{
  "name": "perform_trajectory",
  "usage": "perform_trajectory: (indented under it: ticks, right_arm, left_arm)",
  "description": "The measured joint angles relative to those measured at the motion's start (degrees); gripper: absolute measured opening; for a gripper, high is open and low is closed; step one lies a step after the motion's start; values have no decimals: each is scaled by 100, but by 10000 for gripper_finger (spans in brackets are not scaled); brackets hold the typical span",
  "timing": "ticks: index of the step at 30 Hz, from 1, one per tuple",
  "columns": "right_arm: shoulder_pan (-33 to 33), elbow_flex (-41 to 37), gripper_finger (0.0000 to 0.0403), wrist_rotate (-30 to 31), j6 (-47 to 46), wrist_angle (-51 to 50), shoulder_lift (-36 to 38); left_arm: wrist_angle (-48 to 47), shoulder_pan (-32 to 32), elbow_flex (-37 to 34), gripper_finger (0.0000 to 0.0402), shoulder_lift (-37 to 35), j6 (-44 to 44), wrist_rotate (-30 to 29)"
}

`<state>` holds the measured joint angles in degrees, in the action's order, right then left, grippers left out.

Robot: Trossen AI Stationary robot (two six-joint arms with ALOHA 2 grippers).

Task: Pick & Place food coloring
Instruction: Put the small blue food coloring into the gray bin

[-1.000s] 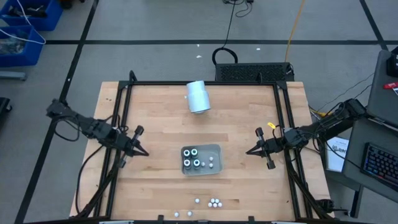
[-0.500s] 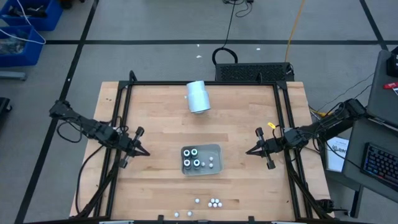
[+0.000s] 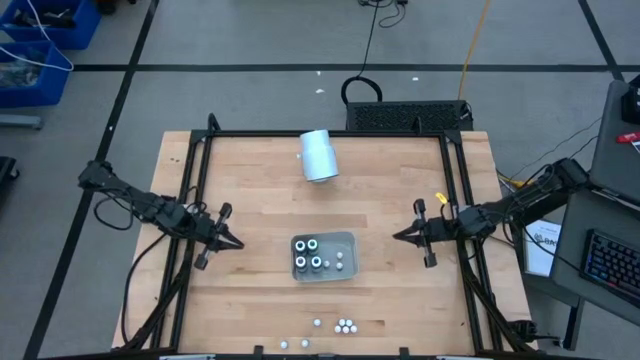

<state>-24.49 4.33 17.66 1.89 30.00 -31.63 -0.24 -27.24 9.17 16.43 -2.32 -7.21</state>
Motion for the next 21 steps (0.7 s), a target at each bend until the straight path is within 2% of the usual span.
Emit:
perform_trajectory:
  ticks: [4, 9, 14, 19, 21]
  right_arm:
    - [-84, 433, 0, 30, -54, 0, -443]
    - [-500, 1330, 0, 52, 59, -116, -1705]
    - [-951, 2730, 0, 184, -105, -738, -3250]
    - [-1226, 4429, 0, 188, -221, -1524, -4811]
    - [-1246, 5225, 0, 167, -407, -2153, -5446]
  left_arm:
    - [3, 0, -2, 33, 169, -40, -118]
    - [78, 0, -2, 17, 545, -196, -467]
    - [305, 0, -2, 5, 1051, -387, -682]
    - [669, 0, -4, 28, 1471, -361, -677]
    - [815, 0, -2, 35, 1577, -357, -678]
